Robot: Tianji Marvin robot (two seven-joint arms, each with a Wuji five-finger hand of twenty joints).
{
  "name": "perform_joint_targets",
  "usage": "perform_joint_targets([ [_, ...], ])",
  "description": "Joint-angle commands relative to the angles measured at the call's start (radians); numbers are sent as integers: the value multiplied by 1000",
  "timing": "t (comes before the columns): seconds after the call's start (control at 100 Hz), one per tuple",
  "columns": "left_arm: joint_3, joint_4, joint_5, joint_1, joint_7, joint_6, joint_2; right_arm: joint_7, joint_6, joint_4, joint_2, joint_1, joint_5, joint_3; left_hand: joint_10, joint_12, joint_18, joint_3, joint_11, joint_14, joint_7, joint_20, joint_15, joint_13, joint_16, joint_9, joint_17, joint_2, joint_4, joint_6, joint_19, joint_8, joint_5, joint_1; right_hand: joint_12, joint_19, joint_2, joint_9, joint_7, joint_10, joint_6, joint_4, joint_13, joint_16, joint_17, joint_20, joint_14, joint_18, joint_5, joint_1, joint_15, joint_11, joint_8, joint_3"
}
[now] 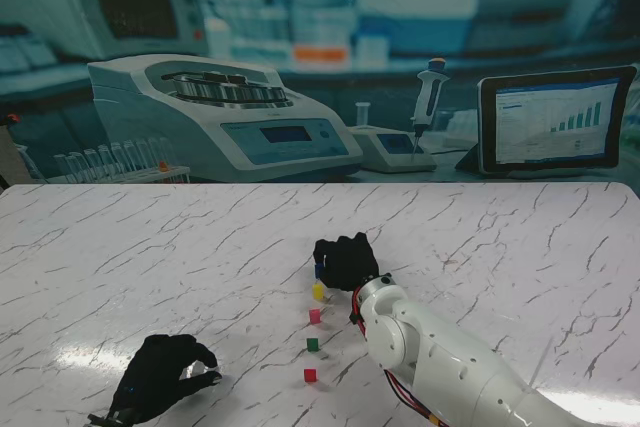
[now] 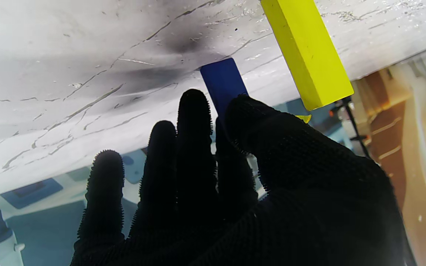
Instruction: Arrange dominoes in a row
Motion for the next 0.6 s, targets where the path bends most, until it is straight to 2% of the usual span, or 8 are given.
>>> perform_joint_targets([
  [0.0, 2, 3, -4, 7, -7, -19, -6, 1, -5, -1, -4, -6, 4, -1, -21, 14, 1, -26, 14, -24, 8, 12, 9, -1, 5, 21, -11, -5, -27, -22, 20, -13, 11, 31, -5, -3, -17, -22, -19, 10, 15, -42, -35, -5, -17, -6, 6, -61, -35, 21, -6, -12, -18, 17],
  [0.3, 3, 5, -6, 6, -7, -19, -6, 13, -10, -4, 1, -6, 6, 4, -21, 14, 1, -27, 15, -24, 9, 12, 9, -1, 5, 21, -10, -5, -28, -24, 20, -15, 11, 33, 3, -17, -22, -56, -133, 24, 23, -43, -60, -8, -27, -9, 19, -52, -30, -2, -18, -49, -12, 35],
  [0.33, 2, 5, -5, 6, -6, -19, -6, 16, -10, -5, 2, -6, 6, 5, -22, 14, 1, -27, 14, -26, 9, 12, 9, -2, 4, 20, -10, -5, -28, -24, 20, -15, 10, 33, 6, -23, -21, -59, -170, 28, 25, -42, -64, -9, -29, -10, 22, -49, -23, -6, -22, -58, 13, 41],
  [0.42, 2, 5, -5, 6, -6, -18, -6, 23, -9, -9, 5, -7, 5, 10, -21, 14, 0, -27, 15, -24, 9, 12, 9, -2, 4, 21, -11, -6, -28, -23, 20, -15, 10, 33, 1, -27, -17, -73, -208, 33, 28, -39, -75, -11, -31, -10, 27, -44, -19, -10, -28, -71, 8, 42],
  [0.45, 2, 5, -5, 6, -6, -18, -6, 27, -8, -10, 7, -8, 5, 11, -21, 13, 0, -27, 14, -25, 9, 12, 9, -2, 4, 21, -11, -6, -28, -24, 20, -15, 10, 34, 2, -30, -18, -76, -251, 35, 29, -37, -78, -11, -30, -9, 27, -44, -9, -10, -30, -78, 37, 46],
  [0.52, 1, 4, -6, 6, -9, -17, -6, 38, -10, -14, 12, -9, 6, 16, -21, 13, 1, -28, 14, -25, 9, 12, 8, -2, 4, 20, -11, -6, -28, -23, 20, -16, 10, 33, 0, -39, -20, -96, -284, 43, 34, -35, -94, -13, -35, -11, 33, -40, -9, -10, -36, -87, 33, 52],
  [0.54, 1, 4, -6, 6, -9, -17, -6, 42, -11, -16, 14, -10, 5, 18, -22, 13, 1, -28, 14, -25, 8, 12, 8, -3, 4, 20, -11, -7, -28, -23, 19, -16, 9, 32, 0, -43, -20, -105, -325, 43, 33, -37, -100, -15, -35, -10, 35, -39, -2, -10, -39, -92, 61, 56],
  [0.59, 0, 4, -7, 6, -10, -16, -6, 57, -12, -23, 20, -11, 3, 23, -21, 13, 1, -29, 13, -24, 8, 12, 8, -3, 4, 19, -12, -8, -28, -23, 19, -16, 9, 31, -2, -52, -10, -129, -368, 51, 36, -31, -116, -18, -39, -11, 40, -32, 1, -20, -47, -99, 62, 57],
])
